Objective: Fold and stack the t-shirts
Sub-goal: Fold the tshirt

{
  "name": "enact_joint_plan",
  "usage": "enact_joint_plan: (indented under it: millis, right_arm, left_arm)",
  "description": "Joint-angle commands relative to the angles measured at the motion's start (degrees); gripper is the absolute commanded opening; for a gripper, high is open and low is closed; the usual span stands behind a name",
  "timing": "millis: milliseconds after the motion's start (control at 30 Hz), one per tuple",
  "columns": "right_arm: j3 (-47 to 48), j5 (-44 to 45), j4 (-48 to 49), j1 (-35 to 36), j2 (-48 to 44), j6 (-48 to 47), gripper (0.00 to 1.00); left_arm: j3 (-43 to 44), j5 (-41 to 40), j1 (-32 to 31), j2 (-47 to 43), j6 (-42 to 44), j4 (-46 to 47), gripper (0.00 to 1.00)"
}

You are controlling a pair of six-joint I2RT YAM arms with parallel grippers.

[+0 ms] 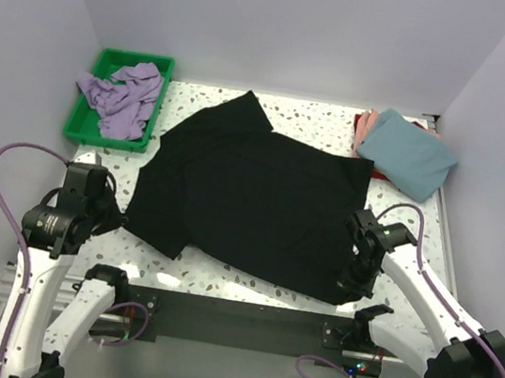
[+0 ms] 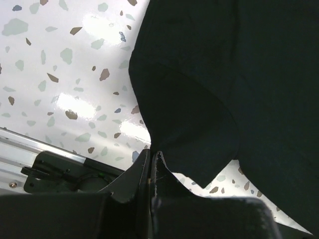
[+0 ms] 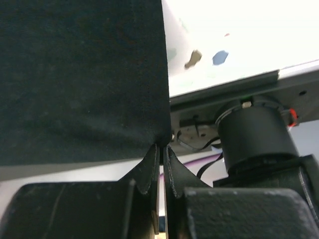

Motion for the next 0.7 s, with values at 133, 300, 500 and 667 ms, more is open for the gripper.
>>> enact_joint_plan:
  millis: [133, 300, 500, 667]
  right_arm:
    - [-2.85, -5.25, 0.74, 0.22, -1.81, 1.14, 0.0]
    - [-1.45, -2.89, 4.68, 0.3, 0.03, 2.9, 0.0]
    - [1.71, -1.21, 10.93, -1.8, 7.75, 1.5, 0.0]
    - [5.93, -2.35, 13.22, -7.95, 11.9, -1.31, 0.0]
  left_arm:
    - [-0.44, 5.06, 0.42, 1.92, 3.61, 5.66, 0.0]
    - [0.26, 7.8, 0.42, 8.24, 6.34, 14.52, 0.0]
    - [2.54, 9.39, 0.34, 16.86, 9.07, 22.79, 0.0]
    - [7.9, 9.39, 0.34, 24.85, 11.61, 26.23, 0.0]
